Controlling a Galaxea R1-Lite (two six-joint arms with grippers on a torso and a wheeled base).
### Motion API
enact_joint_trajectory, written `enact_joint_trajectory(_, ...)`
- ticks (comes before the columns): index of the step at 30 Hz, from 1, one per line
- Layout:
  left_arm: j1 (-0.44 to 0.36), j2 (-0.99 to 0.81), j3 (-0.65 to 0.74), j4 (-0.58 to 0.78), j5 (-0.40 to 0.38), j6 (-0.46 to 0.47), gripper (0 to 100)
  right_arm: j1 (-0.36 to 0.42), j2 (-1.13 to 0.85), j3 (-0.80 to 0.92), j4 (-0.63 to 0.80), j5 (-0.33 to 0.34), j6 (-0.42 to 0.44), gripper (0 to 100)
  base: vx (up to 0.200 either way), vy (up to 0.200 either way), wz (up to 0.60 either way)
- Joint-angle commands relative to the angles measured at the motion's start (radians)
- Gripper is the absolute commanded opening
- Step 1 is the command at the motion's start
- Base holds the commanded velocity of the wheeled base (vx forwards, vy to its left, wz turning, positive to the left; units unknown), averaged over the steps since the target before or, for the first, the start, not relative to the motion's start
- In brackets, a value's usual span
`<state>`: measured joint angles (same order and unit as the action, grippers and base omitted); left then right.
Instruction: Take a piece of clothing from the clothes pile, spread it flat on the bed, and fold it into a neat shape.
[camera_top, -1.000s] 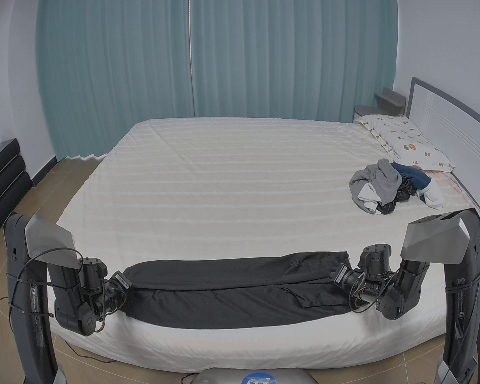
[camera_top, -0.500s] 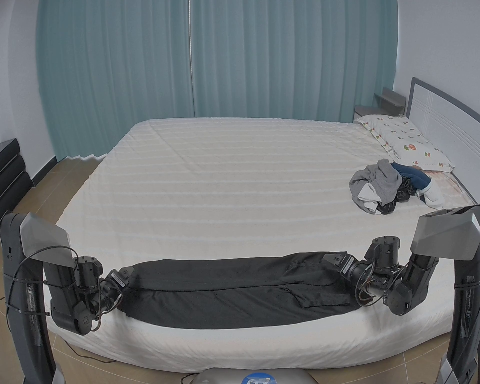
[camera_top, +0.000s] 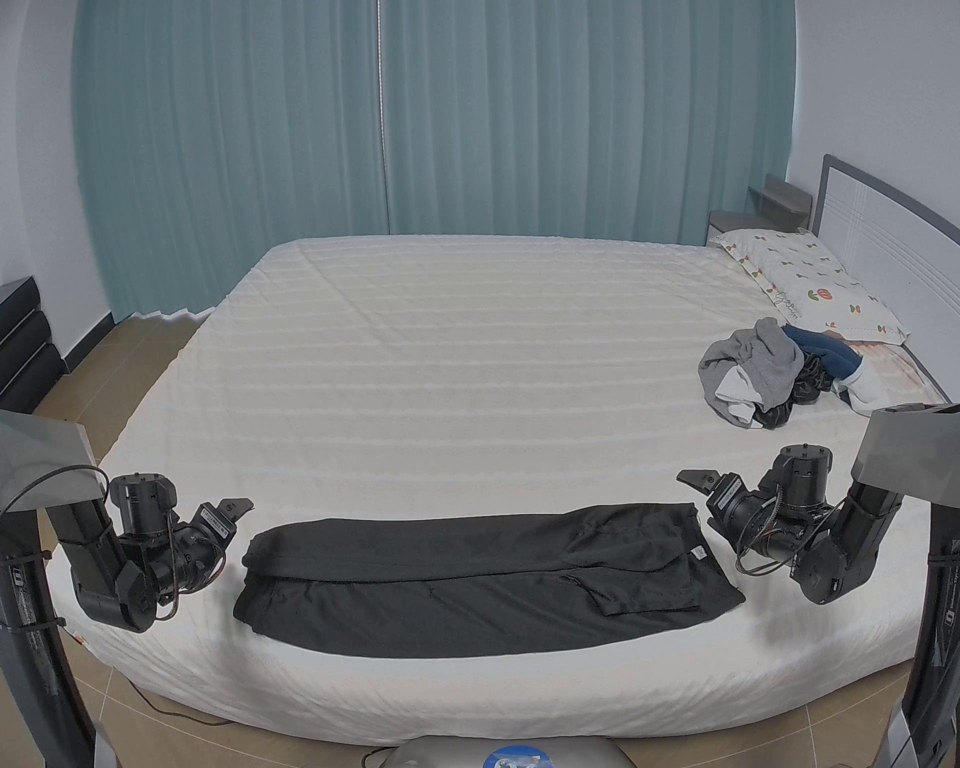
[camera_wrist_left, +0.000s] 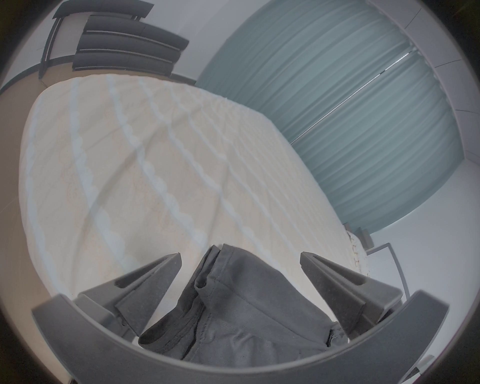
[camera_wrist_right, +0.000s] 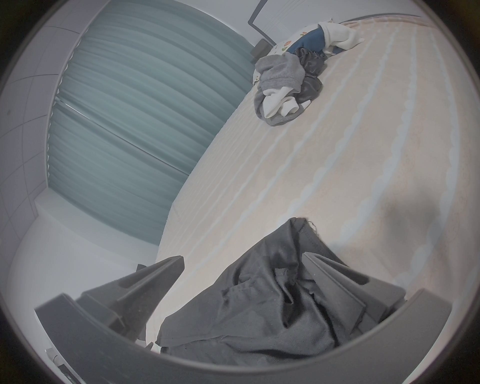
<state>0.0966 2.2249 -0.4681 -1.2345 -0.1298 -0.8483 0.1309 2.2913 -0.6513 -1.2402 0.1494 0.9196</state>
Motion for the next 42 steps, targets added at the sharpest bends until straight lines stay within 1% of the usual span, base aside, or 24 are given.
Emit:
enact_joint_trajectory(1, -0.018, -0.041, -0.156, 0.190, -0.002, 0.002, 100, -0.017, 0.045, -0.024, 0.016, 0.013, 0.002, 100, 0.000, 0.000, 0.00)
enact_joint_trajectory(2, -0.020, -0.022, -0.216, 0.240, -0.004, 0.002, 100, -0.017, 0.051, -0.033, 0.025, 0.013, 0.002, 100, 0.000, 0.000, 0.00)
enact_joint_trajectory(4, -0.021, 0.006, -0.248, 0.283, -0.007, 0.026, 100, -0.014, 0.062, -0.039, 0.038, 0.013, 0.002, 100, 0.000, 0.000, 0.00)
enact_joint_trajectory(6, -0.020, 0.021, -0.262, 0.325, -0.019, 0.078, 100, -0.011, 0.070, -0.041, 0.044, 0.013, 0.001, 100, 0.000, 0.000, 0.00)
enact_joint_trajectory(7, -0.018, 0.033, -0.265, 0.352, -0.031, 0.135, 100, -0.008, 0.073, -0.041, 0.044, 0.013, 0.001, 100, 0.000, 0.000, 0.00)
enact_joint_trajectory(8, -0.018, 0.033, -0.265, 0.352, -0.031, 0.135, 100, -0.008, 0.073, -0.041, 0.044, 0.013, 0.001, 100, 0.000, 0.000, 0.00)
enact_joint_trajectory(9, -0.017, 0.050, -0.262, 0.365, -0.047, 0.187, 100, 0.001, 0.077, -0.039, 0.044, 0.015, 0.001, 100, 0.000, 0.000, 0.00)
enact_joint_trajectory(10, -0.017, 0.053, -0.261, 0.363, -0.047, 0.193, 100, 0.003, 0.079, -0.039, 0.044, 0.013, 0.001, 100, 0.000, 0.000, 0.00)
enact_joint_trajectory(11, -0.020, 0.059, -0.250, 0.362, -0.050, 0.227, 100, 0.009, 0.082, -0.039, 0.044, 0.013, 0.001, 100, 0.000, 0.000, 0.00)
enact_joint_trajectory(17, -0.029, 0.088, -0.222, 0.362, -0.053, 0.307, 100, 0.027, 0.083, -0.037, 0.044, 0.013, 0.001, 100, 0.000, 0.000, 0.00)
enact_joint_trajectory(27, -0.058, 0.088, -0.201, 0.355, -0.051, 0.324, 100, 0.027, 0.082, -0.037, 0.044, 0.013, -0.001, 100, 0.000, 0.000, 0.00)
enact_joint_trajectory(34, -0.057, 0.070, -0.201, 0.354, -0.044, 0.325, 100, 0.027, 0.079, -0.037, 0.044, 0.013, 0.001, 100, 0.000, 0.000, 0.00)
enact_joint_trajectory(39, -0.057, 0.065, -0.202, 0.352, -0.054, 0.322, 100, 0.021, 0.073, -0.037, 0.044, 0.013, 0.001, 100, 0.000, 0.000, 0.00)
enact_joint_trajectory(42, -0.060, 0.073, -0.198, 0.305, -0.073, 0.321, 100, 0.019, 0.073, -0.037, 0.044, 0.013, 0.001, 100, 0.000, 0.000, 0.00)
